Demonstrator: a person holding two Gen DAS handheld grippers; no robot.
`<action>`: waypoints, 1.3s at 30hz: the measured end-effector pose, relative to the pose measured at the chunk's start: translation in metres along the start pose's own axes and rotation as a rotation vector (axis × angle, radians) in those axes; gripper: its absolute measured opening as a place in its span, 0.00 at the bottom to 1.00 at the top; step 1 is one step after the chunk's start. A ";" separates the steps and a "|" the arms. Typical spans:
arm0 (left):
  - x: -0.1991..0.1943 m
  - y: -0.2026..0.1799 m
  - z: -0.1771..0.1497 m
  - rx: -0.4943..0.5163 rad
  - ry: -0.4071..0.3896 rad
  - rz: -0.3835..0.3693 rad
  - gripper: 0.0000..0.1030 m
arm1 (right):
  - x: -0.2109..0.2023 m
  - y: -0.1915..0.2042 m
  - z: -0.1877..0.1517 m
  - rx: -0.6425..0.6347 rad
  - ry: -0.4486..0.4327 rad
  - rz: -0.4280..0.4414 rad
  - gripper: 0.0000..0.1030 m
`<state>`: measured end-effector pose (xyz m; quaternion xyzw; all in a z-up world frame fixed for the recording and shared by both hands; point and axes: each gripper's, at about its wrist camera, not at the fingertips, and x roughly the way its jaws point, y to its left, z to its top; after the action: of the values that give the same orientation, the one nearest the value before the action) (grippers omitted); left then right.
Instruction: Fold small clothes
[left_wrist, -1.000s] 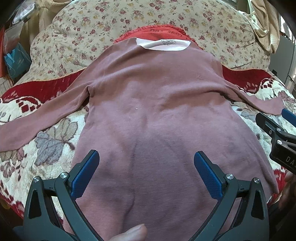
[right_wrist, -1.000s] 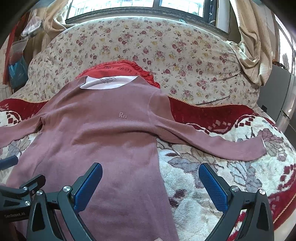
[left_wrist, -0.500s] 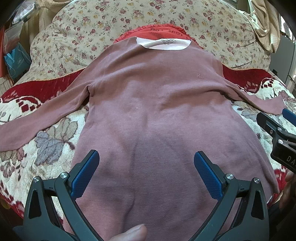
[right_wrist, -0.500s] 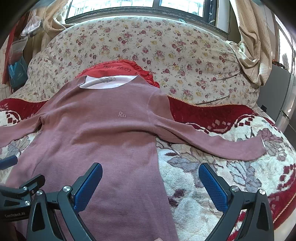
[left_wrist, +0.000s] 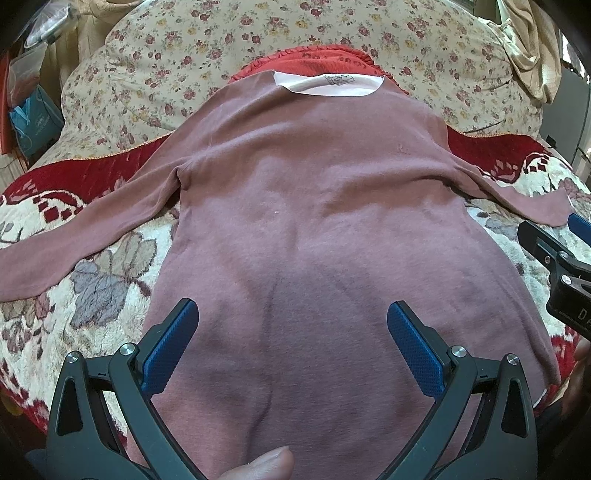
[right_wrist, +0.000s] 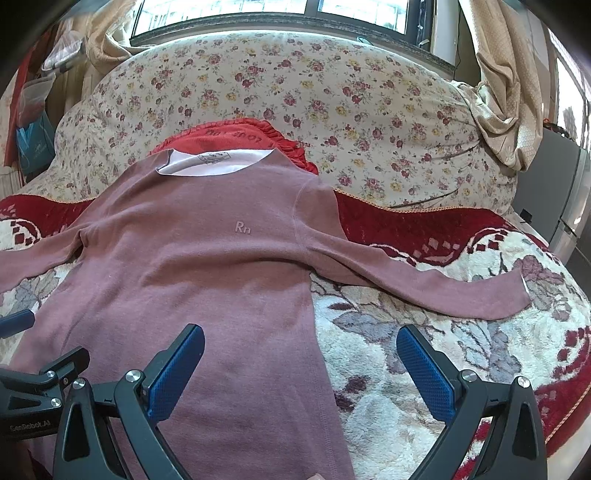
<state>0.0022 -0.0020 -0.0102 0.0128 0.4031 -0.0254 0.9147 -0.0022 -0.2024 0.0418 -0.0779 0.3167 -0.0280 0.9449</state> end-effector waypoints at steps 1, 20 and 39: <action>0.000 0.000 -0.001 -0.001 -0.001 0.000 1.00 | 0.000 0.000 0.000 0.000 -0.001 0.000 1.00; 0.001 0.000 -0.002 0.000 0.003 0.002 1.00 | 0.001 -0.002 -0.001 -0.008 0.001 -0.003 1.00; 0.002 -0.001 -0.003 -0.002 0.006 -0.001 1.00 | 0.002 0.000 -0.003 -0.016 0.003 -0.004 1.00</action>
<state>0.0012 -0.0028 -0.0131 0.0118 0.4058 -0.0251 0.9136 -0.0028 -0.2031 0.0385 -0.0862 0.3180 -0.0274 0.9438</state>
